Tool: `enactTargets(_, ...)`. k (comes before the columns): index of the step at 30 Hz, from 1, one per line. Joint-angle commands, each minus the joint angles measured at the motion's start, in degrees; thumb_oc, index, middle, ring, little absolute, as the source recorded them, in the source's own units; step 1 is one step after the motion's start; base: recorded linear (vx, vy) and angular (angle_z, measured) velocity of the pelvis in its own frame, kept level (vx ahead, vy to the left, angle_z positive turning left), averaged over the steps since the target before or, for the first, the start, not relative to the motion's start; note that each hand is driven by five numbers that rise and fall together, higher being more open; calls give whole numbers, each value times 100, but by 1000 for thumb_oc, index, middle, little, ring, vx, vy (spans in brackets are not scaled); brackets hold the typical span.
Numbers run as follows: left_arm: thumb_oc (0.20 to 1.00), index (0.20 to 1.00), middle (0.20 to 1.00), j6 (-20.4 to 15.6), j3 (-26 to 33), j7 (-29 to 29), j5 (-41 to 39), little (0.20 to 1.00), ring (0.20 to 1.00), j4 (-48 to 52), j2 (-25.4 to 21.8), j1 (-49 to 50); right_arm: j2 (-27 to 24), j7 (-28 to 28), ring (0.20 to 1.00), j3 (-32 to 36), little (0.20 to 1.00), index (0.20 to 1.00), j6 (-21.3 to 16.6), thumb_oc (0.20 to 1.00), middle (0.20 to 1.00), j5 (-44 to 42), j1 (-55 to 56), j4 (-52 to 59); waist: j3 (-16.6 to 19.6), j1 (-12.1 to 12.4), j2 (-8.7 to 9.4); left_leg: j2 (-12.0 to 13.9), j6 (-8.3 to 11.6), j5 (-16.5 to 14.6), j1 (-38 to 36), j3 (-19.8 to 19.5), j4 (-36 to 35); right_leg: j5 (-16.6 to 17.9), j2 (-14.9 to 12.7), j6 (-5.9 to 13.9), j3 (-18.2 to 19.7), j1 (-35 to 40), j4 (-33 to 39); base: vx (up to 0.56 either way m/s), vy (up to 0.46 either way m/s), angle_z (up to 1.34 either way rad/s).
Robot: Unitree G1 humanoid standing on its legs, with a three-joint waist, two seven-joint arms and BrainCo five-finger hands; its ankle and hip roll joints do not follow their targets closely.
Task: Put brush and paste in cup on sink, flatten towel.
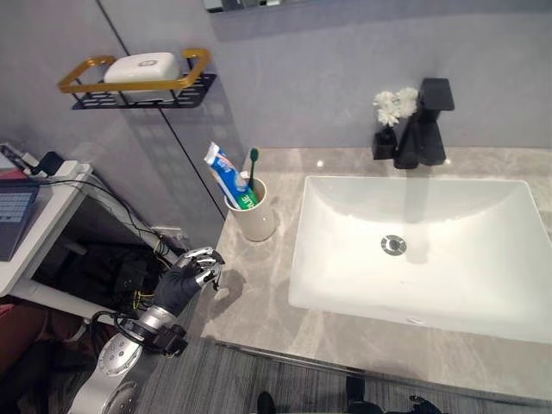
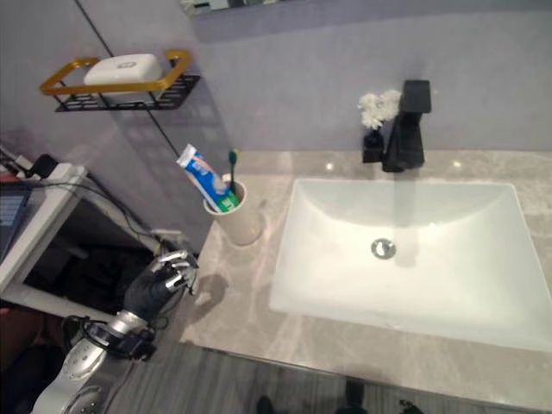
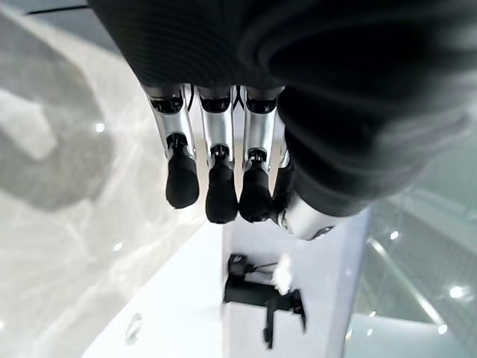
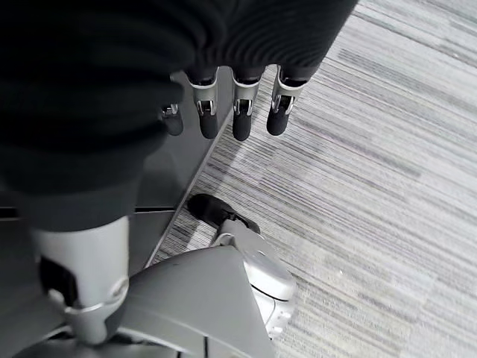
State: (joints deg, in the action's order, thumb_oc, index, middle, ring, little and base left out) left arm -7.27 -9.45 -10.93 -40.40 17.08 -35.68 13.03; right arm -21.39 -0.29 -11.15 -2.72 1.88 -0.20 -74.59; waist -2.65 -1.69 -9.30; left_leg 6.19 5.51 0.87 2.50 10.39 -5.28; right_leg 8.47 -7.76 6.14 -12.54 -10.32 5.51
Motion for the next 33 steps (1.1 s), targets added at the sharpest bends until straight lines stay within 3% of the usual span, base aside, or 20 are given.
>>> enactTargets(1, 200, 200, 200, -233, 283, 264, 299, 200, 200, 189, -43, -149, 242, -224, 1000, -224, 1000, 1000, 138, 1000, 1000, -30, -231, -193, -206, -55, 283, -104, 27, 50, 34, 53, 28, -66, -194, 275, 130, -22, -51, -25, -25, -22)
enactTargets(11, 200, 200, 200, -264, 534, 527, 633, 200, 200, -159, 117, -292, 136, -287, 1000, -127, 1000, 1000, 126, 1000, 1000, -288, -386, -233, -309, -42, 383, -32, 104, 216, 589, 282, 28, 102, -195, 315, 417, -729, -51, -37, -24, -14)
enactTargets(33, 200, 200, 200, -305, 455, 818, 733, 200, 200, -686, 299, -1120, 258, -334, 1000, -285, 1000, 1000, 58, 1000, 1000, -500, -466, -47, -294, -269, 466, 157, 214, 271, 743, 476, 28, 114, -30, 239, 603, -1052, -51, 6, -15, -5)
